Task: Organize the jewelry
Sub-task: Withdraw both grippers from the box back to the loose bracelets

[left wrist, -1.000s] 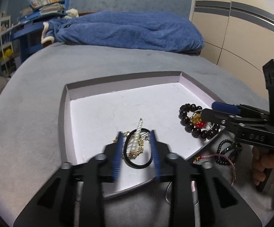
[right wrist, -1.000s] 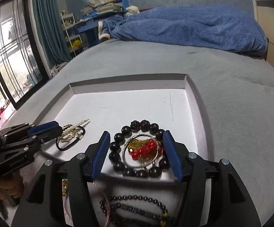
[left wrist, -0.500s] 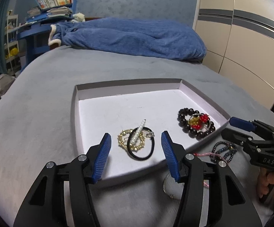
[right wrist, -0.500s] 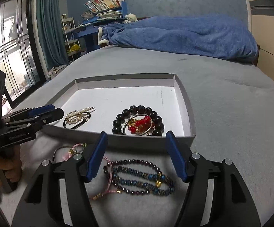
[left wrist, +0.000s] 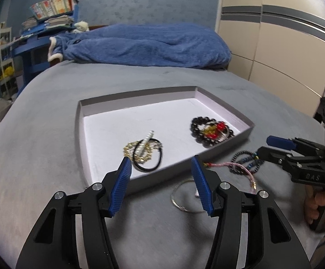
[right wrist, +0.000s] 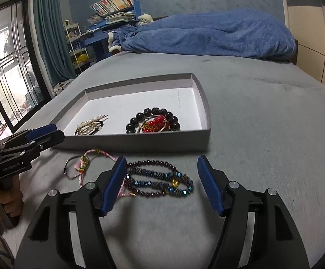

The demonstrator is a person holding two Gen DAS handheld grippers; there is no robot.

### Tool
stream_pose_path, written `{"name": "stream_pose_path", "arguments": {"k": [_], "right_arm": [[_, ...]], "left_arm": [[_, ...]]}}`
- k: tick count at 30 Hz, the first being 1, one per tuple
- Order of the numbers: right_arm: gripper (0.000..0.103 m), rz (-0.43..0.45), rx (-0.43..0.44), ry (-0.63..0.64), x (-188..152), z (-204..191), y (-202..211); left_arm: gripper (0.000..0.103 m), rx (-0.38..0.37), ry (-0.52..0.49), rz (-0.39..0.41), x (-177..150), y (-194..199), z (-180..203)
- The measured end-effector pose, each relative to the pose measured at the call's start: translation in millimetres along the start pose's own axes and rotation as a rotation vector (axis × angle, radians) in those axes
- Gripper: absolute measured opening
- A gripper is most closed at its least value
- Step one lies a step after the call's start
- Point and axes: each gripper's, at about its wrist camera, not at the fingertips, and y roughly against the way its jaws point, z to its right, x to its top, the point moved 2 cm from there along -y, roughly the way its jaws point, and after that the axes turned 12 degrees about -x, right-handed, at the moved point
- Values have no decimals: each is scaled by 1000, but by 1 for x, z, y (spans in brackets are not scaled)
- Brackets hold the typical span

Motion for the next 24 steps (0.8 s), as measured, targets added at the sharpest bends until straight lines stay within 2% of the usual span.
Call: {"name": "stream_pose_path", "arguments": {"k": [3,6,10,19,24], "right_arm": [[65,-8,-2,-2,-3,1,1],[65,-15,-3,1,-4,1,1],[65,-18,-3,1,-5,1,1],[65,-38,4,-15,-6,4,-3],[65,-44,7,-24,-8,5,-3]], "left_arm": [[65,-16,-22,-1,-3,2,7],[65,-54,-59,-27,-7,-1,16],[65,-60,-114,-61,-11,-6,27],[65,-34,-93,-132,-16,-17,24],[65,0,-37,-178,-21,-21,14]]}}
